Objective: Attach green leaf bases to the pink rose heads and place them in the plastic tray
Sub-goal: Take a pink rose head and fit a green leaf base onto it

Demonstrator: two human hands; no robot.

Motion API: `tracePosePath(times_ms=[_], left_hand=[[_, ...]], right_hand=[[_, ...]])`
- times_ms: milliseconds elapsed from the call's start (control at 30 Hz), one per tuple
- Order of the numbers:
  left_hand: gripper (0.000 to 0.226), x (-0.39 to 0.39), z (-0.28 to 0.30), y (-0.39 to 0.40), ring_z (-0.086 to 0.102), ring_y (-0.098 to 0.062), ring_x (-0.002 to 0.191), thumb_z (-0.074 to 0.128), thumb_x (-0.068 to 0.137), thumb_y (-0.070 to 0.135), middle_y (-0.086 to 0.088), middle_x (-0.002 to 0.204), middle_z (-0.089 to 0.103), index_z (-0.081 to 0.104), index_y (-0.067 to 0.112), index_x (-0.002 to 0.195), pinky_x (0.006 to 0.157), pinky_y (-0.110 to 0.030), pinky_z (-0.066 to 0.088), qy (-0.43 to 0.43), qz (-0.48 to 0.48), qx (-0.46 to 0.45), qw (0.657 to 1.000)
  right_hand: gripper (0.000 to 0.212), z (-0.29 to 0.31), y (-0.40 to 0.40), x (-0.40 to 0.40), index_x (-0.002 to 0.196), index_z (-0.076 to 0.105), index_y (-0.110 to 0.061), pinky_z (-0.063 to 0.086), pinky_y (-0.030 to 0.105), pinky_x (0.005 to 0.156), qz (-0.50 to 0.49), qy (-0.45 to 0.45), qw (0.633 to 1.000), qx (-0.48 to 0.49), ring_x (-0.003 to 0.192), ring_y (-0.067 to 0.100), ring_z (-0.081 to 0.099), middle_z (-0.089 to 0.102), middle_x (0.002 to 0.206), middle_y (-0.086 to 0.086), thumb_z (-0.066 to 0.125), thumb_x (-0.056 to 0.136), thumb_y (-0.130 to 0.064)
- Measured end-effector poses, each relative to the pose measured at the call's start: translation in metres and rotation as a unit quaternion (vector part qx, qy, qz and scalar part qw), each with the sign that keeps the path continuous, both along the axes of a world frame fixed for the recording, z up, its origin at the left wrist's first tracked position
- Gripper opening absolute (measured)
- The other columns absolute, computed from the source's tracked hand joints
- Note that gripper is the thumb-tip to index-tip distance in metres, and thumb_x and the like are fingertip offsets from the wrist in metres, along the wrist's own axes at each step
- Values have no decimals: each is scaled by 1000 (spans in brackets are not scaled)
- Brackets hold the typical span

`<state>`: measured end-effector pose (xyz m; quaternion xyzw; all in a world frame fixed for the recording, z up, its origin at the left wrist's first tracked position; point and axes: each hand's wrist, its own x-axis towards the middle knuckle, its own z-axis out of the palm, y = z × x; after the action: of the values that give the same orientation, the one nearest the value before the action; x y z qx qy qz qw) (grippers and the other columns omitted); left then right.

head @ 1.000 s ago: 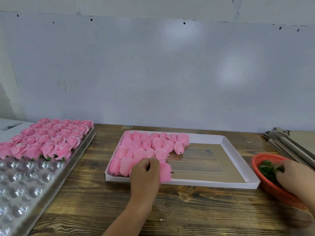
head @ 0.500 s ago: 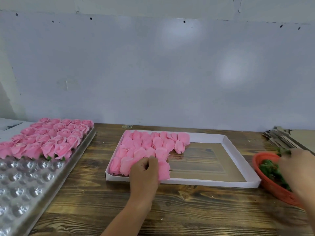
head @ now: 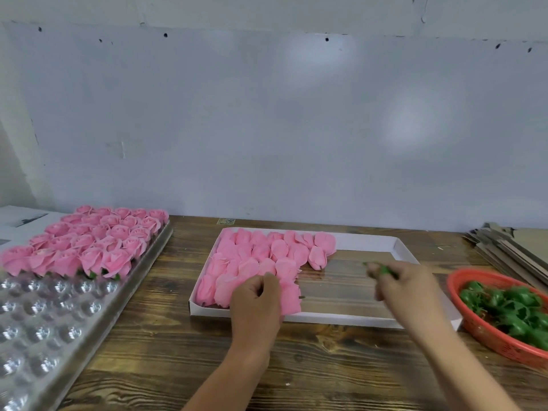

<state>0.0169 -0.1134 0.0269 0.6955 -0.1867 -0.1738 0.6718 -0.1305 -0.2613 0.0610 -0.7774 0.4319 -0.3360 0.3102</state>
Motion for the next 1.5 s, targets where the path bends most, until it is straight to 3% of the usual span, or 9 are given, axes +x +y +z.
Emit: tracePosePath(times_ms=[100,233,367,567,800,900,1033,1200,1500], left_hand=[[47,0,0,0,44,-13,52,50,102,29,2,53,42,51,16,57,50,-25,36,-3,2,-1,1000],[47,1,-1,1,43,-14,52,50,102,29,-1,55,42,51,17,56,49,-26,35,-7,1,-7,1000],[52,-1,0,2,40,-15,51,49,102,28,-2,55,38,46,22,50,48,-27,32,-15,-6,-18,1000],[45,-9,2,3,43,-18,54,47,93,38,4,51,39,52,26,49,55,-32,36,-62,-8,-24,998],[51,-6,3,3,42,-20,56,49,100,31,3,51,39,53,26,50,56,-35,36,-46,5,-18,999],[50,-5,3,4,40,-20,57,49,100,31,-1,54,40,52,25,51,58,-36,35,-41,5,-18,999],[50,-5,3,4,42,-20,56,49,100,30,0,53,41,53,25,50,58,-36,36,-31,5,-21,999],[48,-3,2,3,43,-14,50,52,101,27,-1,53,47,55,21,53,48,-27,35,15,6,-39,999],[56,-4,2,4,41,-6,40,50,102,26,3,48,45,54,24,47,40,-19,34,26,-5,-59,998]], right_hand=[[53,-8,18,27,46,58,-7,31,27,52,56,-49,995,66,44,17,42,63,55,14,62,96,-25],[45,-13,31,40,71,64,9,32,24,48,78,-153,968,185,41,14,37,52,50,11,62,96,-29],[23,-21,51,42,91,71,-12,36,18,41,130,-190,940,251,43,8,49,69,63,2,50,100,-11],[40,-34,69,49,101,71,-31,39,14,54,154,-137,958,201,56,-2,53,63,62,-19,46,94,-1],[42,-23,77,37,120,68,-17,51,24,61,239,-264,853,383,82,17,64,71,112,12,56,82,-3],[37,-23,79,33,126,64,-20,51,21,63,240,-244,872,350,85,15,64,69,119,9,51,97,-2],[33,-25,80,33,120,64,-31,47,13,58,225,-199,924,238,76,9,62,69,96,-4,60,95,-11],[34,-38,82,37,112,67,-29,54,33,87,215,-214,937,175,95,12,67,74,101,-3,73,86,-7],[33,-48,77,40,119,70,-22,54,39,95,208,-207,943,154,100,13,70,76,101,-6,73,87,-12]])
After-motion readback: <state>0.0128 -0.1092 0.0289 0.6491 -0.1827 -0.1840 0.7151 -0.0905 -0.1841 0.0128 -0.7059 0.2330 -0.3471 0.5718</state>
